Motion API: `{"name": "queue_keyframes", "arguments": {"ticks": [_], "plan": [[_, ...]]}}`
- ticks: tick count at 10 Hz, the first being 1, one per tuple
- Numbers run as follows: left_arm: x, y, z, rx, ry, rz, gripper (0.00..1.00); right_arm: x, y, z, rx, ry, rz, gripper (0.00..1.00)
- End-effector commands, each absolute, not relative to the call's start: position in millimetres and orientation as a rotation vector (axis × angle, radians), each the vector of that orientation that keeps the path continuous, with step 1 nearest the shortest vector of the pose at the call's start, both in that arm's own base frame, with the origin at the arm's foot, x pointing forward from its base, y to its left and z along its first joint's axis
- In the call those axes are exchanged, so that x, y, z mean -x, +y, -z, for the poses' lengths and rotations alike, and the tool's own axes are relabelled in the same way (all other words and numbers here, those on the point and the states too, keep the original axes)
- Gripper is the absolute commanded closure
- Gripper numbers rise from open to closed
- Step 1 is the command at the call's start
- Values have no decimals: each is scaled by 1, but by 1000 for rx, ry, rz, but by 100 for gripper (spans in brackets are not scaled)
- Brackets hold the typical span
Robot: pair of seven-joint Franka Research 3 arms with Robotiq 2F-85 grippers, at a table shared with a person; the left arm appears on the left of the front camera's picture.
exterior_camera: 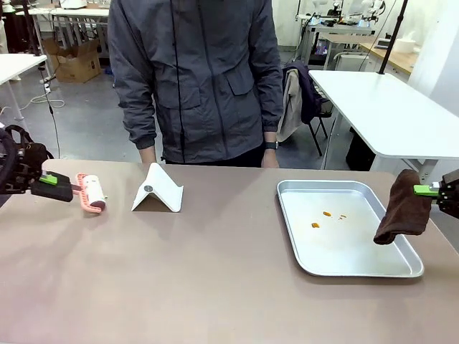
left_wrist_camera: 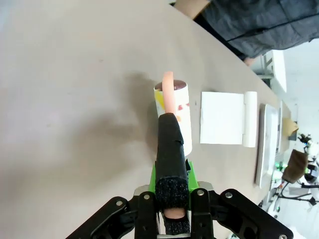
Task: Clean the surface of the table.
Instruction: If a person points to the right, clean the right side of the table with your right hand, and if they point to the left, clean the left side with your left hand.
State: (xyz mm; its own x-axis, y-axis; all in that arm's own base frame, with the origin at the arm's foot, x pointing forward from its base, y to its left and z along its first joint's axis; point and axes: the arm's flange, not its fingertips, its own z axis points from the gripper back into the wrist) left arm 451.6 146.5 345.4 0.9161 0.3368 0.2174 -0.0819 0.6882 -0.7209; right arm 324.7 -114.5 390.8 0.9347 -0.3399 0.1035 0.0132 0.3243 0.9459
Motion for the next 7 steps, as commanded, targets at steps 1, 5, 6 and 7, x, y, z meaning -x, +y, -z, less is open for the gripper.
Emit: {"name": "queue_keyframes", "arguments": {"ticks": [1,5,6,7], "plan": [[-449,116,-320,773,-239,-163,78,-323,-114,-398,-1240,-302,252,100],[-497,105,-317,796,-136,-208,78,-323,-114,-398,-1240,-302,252,100],[-503,113,-316,808,-131,-238,78,-323,-114,-398,-1240,-302,252,100],[-504,121,-316,811,-145,-255,78,-323,-114,-398,-1240,-302,252,100]]}}
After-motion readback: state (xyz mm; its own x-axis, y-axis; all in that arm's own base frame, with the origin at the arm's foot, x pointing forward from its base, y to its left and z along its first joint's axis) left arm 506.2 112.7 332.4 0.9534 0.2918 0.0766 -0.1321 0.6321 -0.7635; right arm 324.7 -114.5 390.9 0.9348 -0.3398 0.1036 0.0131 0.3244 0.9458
